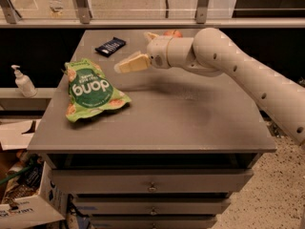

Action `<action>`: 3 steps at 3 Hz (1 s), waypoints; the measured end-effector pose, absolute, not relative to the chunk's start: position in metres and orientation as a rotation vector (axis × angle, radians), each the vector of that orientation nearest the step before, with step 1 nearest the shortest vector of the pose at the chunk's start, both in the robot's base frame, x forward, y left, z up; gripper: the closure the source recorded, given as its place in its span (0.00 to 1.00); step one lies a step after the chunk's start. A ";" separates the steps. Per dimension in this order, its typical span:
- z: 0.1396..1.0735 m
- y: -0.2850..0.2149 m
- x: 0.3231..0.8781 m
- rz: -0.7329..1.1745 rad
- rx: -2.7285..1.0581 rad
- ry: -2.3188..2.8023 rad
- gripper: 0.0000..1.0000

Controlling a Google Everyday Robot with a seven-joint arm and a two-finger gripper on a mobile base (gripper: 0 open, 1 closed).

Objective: Move rxbar blueberry near apple

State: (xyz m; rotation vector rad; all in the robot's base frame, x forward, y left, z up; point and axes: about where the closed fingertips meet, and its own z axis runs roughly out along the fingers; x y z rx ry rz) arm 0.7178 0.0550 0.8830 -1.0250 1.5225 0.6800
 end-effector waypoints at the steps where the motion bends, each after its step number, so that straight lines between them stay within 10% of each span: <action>1: 0.887 0.049 0.742 0.633 -0.998 1.509 0.00; 3: 0.858 0.076 0.776 0.566 -1.020 1.636 0.00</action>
Offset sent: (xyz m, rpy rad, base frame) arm 0.0744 0.0073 -0.0216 -0.1151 0.0149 -0.1322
